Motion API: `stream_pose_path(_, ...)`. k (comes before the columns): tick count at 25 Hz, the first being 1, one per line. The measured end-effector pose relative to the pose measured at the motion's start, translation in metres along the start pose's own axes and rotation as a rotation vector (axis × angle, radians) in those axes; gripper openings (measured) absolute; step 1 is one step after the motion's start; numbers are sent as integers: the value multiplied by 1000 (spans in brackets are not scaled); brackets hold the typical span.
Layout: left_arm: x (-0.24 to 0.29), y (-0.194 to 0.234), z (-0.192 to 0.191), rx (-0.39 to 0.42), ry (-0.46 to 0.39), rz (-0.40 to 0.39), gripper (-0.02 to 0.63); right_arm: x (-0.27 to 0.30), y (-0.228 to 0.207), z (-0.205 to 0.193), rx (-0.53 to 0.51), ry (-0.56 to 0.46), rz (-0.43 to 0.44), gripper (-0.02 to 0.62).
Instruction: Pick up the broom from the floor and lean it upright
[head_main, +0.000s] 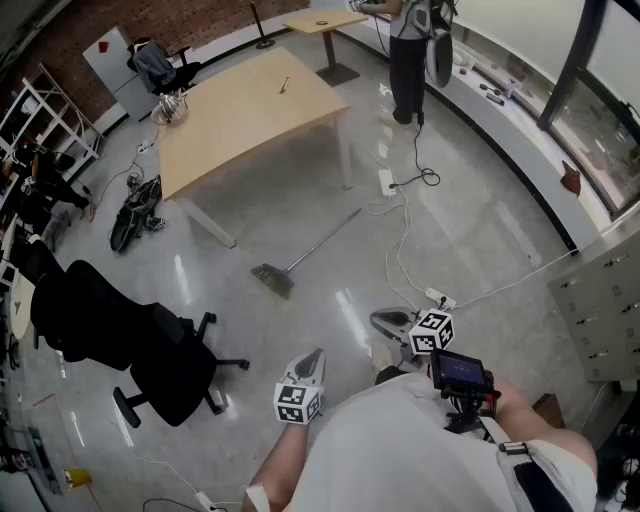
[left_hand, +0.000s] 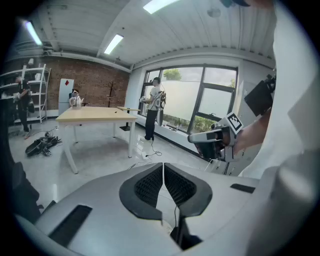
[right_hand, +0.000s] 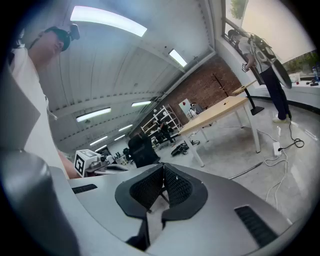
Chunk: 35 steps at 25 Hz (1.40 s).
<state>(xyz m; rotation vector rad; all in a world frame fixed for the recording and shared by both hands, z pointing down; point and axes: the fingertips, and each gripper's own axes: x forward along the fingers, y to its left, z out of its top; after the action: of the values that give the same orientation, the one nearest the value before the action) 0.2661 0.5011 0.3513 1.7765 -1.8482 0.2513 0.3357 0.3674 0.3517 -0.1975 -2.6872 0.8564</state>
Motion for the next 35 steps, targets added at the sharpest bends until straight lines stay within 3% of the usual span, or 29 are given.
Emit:
stream_pose_path(4,48,15,55,33,-54,4,15,26,-40,59,-68,-19,42,17)
stream_pose_path(10,84,23,81,38,-42,47,15,29,-79,99,-55,-29,72,18)
stream_pose_path(18,80,73,116,-3,-85,190,15,33,-114,113,-61,10,82,18)
stream_pose_path(21,79,92,117,-18,-84,210,14,42,-115,113,-50,28,74,18)
stream_pose_path(27,97,120,115,-46,-78,166,14,64,-133,113,-54,60,31,17)
stream_pose_path(32,125,160,121,-68,-76,105,14,93,-140,145,-62,63,-33,18)
stream_pose_path(35,145,182,146,-48,-93,47,15,109,-150,166,-88,69,-68,18)
